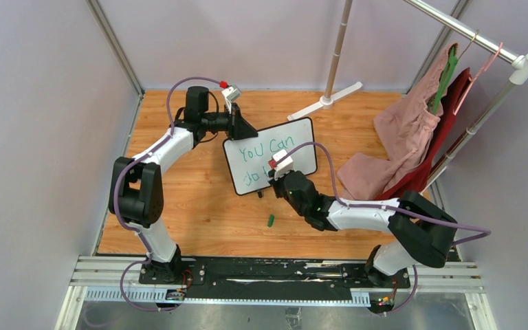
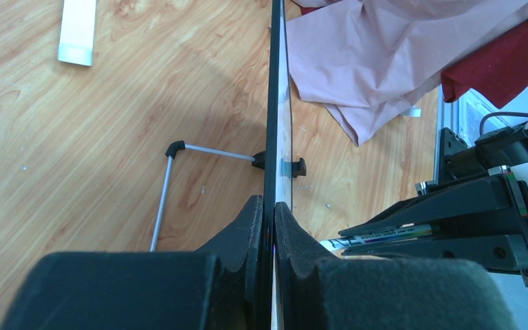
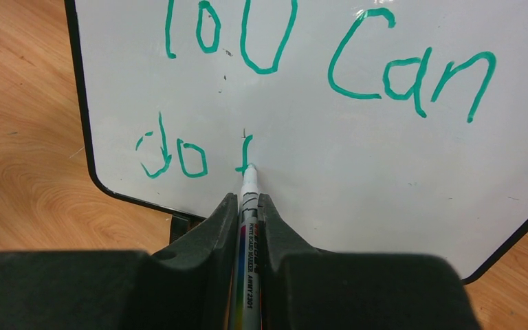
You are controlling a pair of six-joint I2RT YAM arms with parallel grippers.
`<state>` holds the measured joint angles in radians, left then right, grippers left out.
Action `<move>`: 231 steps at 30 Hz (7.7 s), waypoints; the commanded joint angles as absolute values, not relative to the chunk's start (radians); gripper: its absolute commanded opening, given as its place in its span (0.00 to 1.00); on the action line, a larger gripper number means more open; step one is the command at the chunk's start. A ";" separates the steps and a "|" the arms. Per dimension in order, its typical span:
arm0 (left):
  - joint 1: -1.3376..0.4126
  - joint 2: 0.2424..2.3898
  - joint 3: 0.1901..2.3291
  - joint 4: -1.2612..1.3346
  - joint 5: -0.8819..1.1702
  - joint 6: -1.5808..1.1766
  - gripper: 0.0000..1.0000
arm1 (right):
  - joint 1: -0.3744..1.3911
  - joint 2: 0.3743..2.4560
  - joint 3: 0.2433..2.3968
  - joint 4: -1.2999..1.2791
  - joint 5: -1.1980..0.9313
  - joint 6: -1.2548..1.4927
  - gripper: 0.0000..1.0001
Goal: Write a sentence on the whiteboard
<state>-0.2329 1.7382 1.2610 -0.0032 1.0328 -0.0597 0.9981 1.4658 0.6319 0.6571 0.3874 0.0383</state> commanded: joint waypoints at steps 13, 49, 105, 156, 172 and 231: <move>-0.264 1.748 1.232 -0.055 0.986 -0.041 0.00 | 0.976 1.244 0.515 0.671 0.296 0.062 0.00; -0.263 1.760 1.238 -0.056 0.980 -0.047 0.00 | 0.954 1.308 0.593 0.737 0.299 0.028 0.00; -0.278 1.760 1.236 -0.043 0.983 -0.064 0.00 | 0.925 1.449 0.633 0.754 0.399 0.032 0.00; -0.288 1.761 1.240 -0.051 0.978 -0.065 0.00 | 0.949 1.426 0.594 0.670 0.409 0.076 0.00; -0.291 1.764 1.240 -0.052 0.977 -0.064 0.00 | 0.923 1.429 0.619 0.675 0.408 0.062 0.00; -0.296 1.767 1.243 -0.056 0.976 -0.064 0.00 | 0.884 1.354 0.510 0.621 0.393 0.092 0.00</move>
